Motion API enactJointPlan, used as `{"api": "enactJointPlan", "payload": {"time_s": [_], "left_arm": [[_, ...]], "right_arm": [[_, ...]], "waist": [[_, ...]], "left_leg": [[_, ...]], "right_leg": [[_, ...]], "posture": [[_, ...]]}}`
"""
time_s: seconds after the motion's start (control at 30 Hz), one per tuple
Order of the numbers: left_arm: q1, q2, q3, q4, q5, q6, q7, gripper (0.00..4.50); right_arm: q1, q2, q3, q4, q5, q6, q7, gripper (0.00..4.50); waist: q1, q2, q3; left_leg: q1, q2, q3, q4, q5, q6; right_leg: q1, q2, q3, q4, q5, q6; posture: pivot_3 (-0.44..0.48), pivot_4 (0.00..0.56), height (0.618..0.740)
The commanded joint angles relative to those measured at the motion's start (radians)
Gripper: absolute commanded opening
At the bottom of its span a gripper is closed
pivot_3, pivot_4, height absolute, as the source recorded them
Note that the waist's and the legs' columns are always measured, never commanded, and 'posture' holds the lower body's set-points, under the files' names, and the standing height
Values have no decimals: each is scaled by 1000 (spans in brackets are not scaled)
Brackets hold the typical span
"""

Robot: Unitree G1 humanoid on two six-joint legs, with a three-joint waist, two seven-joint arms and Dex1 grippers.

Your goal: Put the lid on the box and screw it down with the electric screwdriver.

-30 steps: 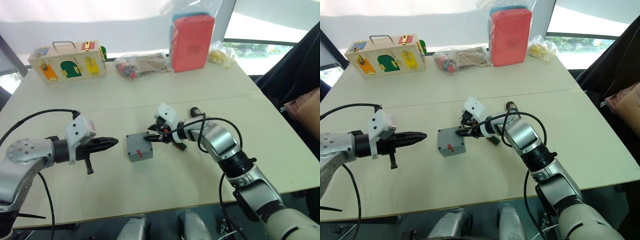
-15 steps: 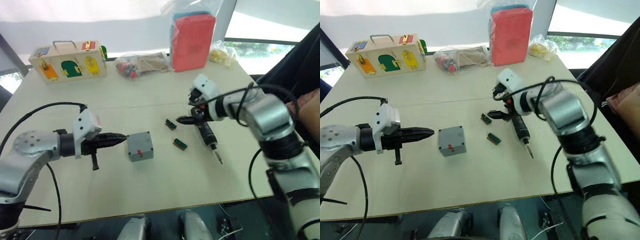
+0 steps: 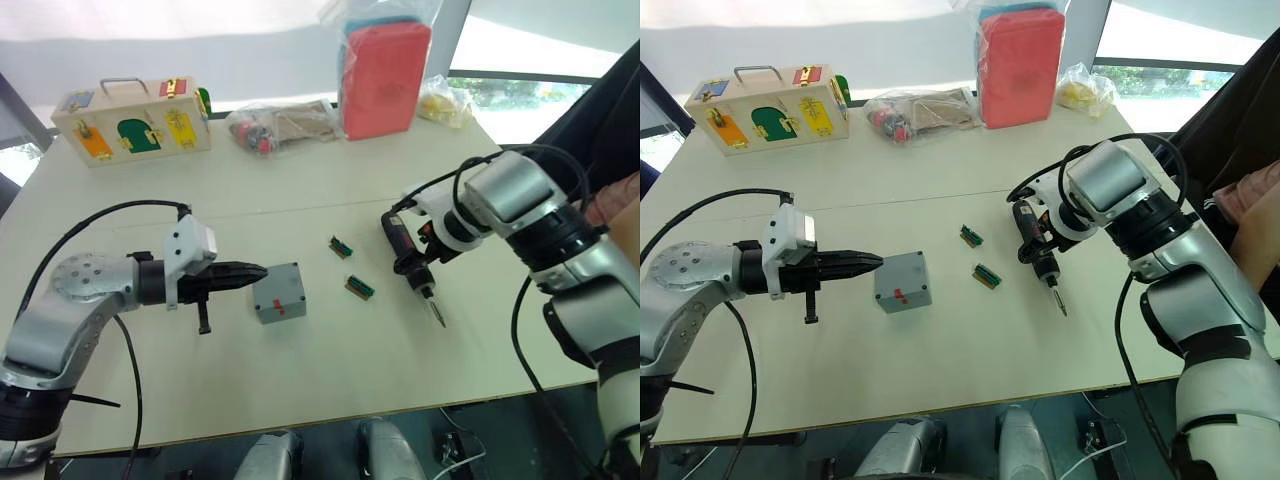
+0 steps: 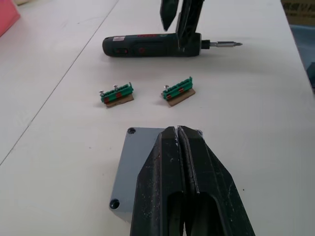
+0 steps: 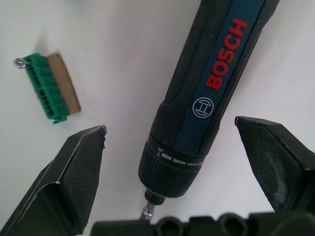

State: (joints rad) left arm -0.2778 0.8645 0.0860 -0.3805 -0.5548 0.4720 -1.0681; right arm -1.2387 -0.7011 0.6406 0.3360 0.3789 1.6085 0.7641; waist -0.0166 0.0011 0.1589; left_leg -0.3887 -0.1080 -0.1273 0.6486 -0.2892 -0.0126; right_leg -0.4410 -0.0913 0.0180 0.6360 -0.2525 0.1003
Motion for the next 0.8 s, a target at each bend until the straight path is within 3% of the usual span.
{"api": "enactJointPlan", "payload": {"time_s": [0.03, 0.27, 0.37, 0.53, 0.57, 0.73, 0.8], "left_arm": [[5, 0, 23, -43, -8, -28, -4, 0], [17, -4, 33, -57, -9, -29, 8, 0], [27, -8, 36, -64, -6, -31, 22, 0], [42, -10, 42, -75, -8, -30, 39, 0], [48, -8, 48, -76, -9, -29, 41, 0], [47, -3, 59, -73, -11, -19, 52, 0], [45, 1, 62, -65, -10, -15, 53, 0]], "right_arm": [[-10, 54, -22, 93, -8, 6, -68, 4464], [12, 118, -51, 180, -45, 6, -144, 4464], [17, 133, -54, 194, -56, -1, -151, 3876], [14, 142, -48, 209, -73, -16, -147, 2140], [8, 147, -48, 219, -80, -26, -149, 1972], [-21, 159, -70, 263, -113, -60, -157, 1912], [-66, 166, -133, 292, -139, -85, -192, 1912]], "waist": [[-1, 0, 0], [1, 0, 0], [1, -1, 0], [1, -1, -1], [0, -1, -1], [-3, -3, -2], [-2, -2, -2]], "left_leg": [[-2, 0, 0, 1, 0, 0], [-2, 0, 0, 2, 1, -1], [-2, 0, 0, 4, 1, -1], [-2, 0, 0, 4, 1, -2], [-2, 0, 0, 4, 1, -2], [-2, 1, 0, 4, 1, -2], [-2, 0, 0, 4, 2, -2]], "right_leg": [[-2, 0, 0, 0, 0, 0], [-2, 0, 0, 2, 1, -1], [-2, 1, 0, 2, 3, -1], [-2, 1, 0, 2, 3, -1], [-2, 1, 0, 2, 3, -1], [-2, 2, 0, 3, 3, -1], [-2, 2, 0, 3, 3, -1]], "posture": [[0, 150, 740], [0, 150, 740], [0, 150, 740], [0, 150, 740], [0, 150, 740], [0, 150, 740], [0, 150, 740]]}}
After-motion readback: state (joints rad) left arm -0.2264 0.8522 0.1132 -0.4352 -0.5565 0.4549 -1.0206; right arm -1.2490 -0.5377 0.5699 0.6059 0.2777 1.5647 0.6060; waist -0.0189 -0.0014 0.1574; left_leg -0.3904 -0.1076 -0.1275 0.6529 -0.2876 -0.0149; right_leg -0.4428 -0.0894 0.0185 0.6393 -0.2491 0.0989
